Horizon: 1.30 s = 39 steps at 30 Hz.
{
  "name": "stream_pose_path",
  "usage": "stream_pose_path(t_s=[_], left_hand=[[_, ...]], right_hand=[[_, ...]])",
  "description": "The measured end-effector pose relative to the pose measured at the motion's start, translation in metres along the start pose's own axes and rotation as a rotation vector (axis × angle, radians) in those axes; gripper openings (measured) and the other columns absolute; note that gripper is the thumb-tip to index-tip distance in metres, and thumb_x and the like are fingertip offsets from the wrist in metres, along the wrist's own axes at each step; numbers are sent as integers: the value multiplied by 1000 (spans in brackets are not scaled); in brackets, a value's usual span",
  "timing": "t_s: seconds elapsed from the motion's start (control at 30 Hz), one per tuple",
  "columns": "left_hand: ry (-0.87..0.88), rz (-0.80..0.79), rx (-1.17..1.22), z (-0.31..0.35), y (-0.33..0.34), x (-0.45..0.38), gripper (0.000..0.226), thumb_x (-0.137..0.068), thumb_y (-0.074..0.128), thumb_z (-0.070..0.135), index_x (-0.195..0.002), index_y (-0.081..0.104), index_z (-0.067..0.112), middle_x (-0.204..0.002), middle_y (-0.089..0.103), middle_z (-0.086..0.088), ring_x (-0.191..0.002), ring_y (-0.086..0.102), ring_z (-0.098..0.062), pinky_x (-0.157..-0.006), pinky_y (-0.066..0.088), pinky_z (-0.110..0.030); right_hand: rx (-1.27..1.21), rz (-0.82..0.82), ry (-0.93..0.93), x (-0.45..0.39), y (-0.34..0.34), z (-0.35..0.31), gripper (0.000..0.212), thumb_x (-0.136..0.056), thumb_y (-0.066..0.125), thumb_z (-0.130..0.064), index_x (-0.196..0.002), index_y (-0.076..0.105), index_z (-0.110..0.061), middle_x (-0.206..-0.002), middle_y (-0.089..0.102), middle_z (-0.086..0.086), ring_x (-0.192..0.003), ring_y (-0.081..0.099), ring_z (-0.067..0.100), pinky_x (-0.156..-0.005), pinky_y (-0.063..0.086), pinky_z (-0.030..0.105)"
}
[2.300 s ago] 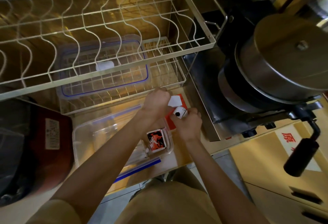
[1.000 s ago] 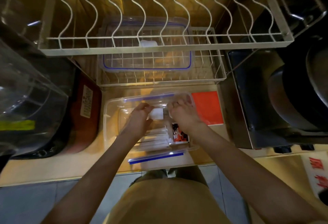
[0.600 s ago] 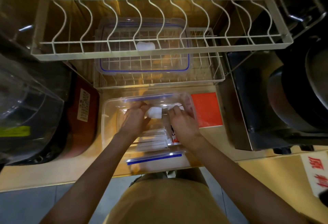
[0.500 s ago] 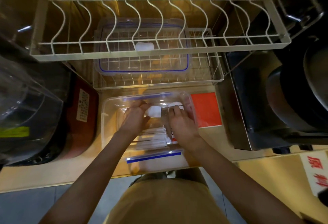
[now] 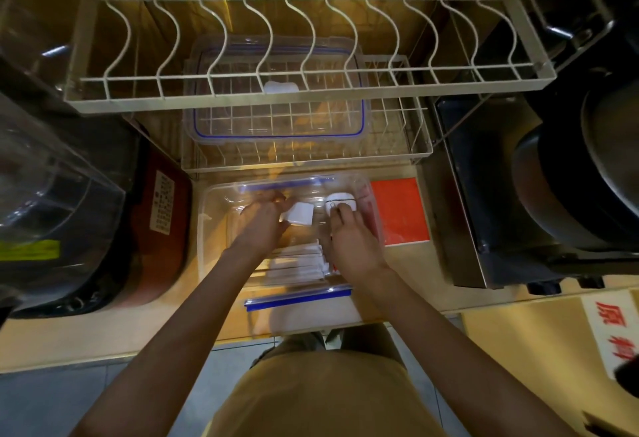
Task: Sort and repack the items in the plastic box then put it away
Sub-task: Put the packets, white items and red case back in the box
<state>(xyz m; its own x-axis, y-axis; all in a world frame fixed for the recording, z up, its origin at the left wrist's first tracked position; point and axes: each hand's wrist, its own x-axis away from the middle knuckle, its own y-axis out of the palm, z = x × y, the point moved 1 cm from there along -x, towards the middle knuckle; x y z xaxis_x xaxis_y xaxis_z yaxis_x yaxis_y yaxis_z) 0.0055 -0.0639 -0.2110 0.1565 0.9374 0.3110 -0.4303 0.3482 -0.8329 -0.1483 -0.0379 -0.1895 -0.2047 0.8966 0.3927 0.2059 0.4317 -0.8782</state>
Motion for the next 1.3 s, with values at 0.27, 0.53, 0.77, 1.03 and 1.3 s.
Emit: stream_pose_path(t_s=[0.27, 0.53, 0.77, 1.03, 1.3], left_hand=[[-74, 13, 34, 9, -5, -3, 47, -83, 58, 3, -126, 54, 22, -127, 59, -11, -117, 54, -28, -98, 44, -39], [-438, 97, 181, 34, -3, 8, 67, -76, 67, 43, -125, 42, 6, -124, 54, -16, -111, 56, -32, -87, 50, -41], [-560, -12, 147, 46, 17, -9, 106, -68, 67, 59, -141, 16, 1, -148, 28, -18, -132, 38, -34, -102, 40, -43], [-375, 35, 165, 39, 12, -6, 75, -68, 78, 28, -129, 38, 6, -133, 40, -14, -118, 48, -32, -94, 45, -40], [-50, -34, 133, 38, 6, -3, 62, -70, 73, 10, -128, 50, 13, -133, 50, -12, -118, 50, -28, -99, 43, -37]], right_hand=[[-184, 42, 47, 8, 5, -2, 49, -86, 52, -4, -133, 40, -7, -139, 39, 10, -126, 41, 27, -99, 44, 41], [-355, 441, 95, 33, -21, 10, 36, -91, 48, -4, -126, 51, -8, -134, 47, 7, -125, 40, 19, -98, 37, 22], [-535, 507, 271, 19, -16, 23, 34, -96, 43, -14, -129, 47, -8, -126, 51, 12, -117, 48, 22, -99, 39, 31], [-552, 481, 262, 17, -3, 28, 31, -98, 39, -16, -128, 47, -8, -124, 51, 13, -116, 49, 24, -102, 42, 38], [-574, 474, 251, 17, -2, 29, 33, -97, 40, -13, -130, 46, -11, -124, 50, 10, -114, 49, 22, -98, 44, 33]])
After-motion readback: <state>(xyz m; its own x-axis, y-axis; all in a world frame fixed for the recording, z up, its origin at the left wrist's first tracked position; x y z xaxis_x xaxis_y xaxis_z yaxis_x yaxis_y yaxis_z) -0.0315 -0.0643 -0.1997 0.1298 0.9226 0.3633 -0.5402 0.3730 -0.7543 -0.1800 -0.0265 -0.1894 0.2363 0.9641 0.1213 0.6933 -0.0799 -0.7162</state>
